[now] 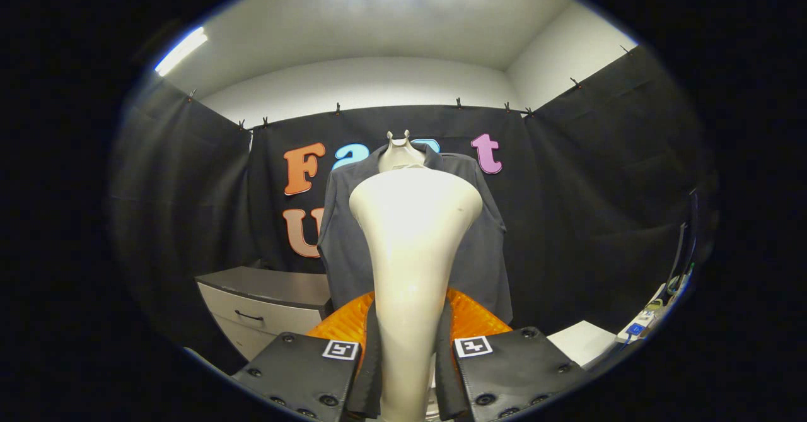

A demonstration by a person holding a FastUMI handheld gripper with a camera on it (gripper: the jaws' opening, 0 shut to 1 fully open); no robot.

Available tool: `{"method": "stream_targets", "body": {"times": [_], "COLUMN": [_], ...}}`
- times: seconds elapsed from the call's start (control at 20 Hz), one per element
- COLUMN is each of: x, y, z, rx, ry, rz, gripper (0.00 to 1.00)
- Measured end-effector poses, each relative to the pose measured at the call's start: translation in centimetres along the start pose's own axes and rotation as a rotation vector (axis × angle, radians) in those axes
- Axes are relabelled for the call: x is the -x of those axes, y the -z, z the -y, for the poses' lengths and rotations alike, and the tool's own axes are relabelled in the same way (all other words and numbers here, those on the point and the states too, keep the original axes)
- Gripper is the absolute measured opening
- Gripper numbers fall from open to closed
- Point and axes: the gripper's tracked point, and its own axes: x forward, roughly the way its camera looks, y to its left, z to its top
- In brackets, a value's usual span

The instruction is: Iron the clothes twice with a garment steamer, once on the left side and once on the right side.

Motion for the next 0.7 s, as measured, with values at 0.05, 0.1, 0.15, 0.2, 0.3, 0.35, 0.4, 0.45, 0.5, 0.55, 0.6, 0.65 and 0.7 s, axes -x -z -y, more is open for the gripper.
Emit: {"method": "stream_targets", "body": {"times": [0.05, 0.1, 0.15, 0.2, 0.3, 0.35, 0.4, 0.45, 0.5, 0.55, 0.6, 0.65, 0.7], "x": [0.0, -0.04, 0.03, 0.06, 0.06, 0.13, 0.17, 0.23, 0.26, 0.26, 0.16, 0.16, 0.14], "y": [0.03, 0.09, 0.19, 0.35, 0.56, 0.46, 0.45, 0.48, 0.52, 0.46, 0.49, 0.45, 0.47], "z": [-0.11, -0.11, -0.06, 0.0, 0.03, 0.02, 0.07, 0.15, 0.18, 0.15, 0.13, 0.09, 0.07], "rx": [0.002, 0.004, 0.004, 0.002, -0.002, -0.002, 0.001, 0.002, 0.003, 0.003, 0.003, 0.003, 0.004], "ry": [-0.002, -0.002, 0.0, 0.002, 0.005, 0.005, 0.007, 0.01, 0.011, 0.012, 0.012, 0.012, 0.012], "rz": [-0.002, -0.003, -0.006, -0.009, -0.012, -0.013, -0.012, -0.012, -0.011, -0.011, -0.01, -0.009, -0.008], "gripper": [0.41, 0.41, 0.41, 0.41, 0.41, 0.41, 0.41, 0.41, 0.42, 0.41, 0.41, 0.41, 0.41]}}
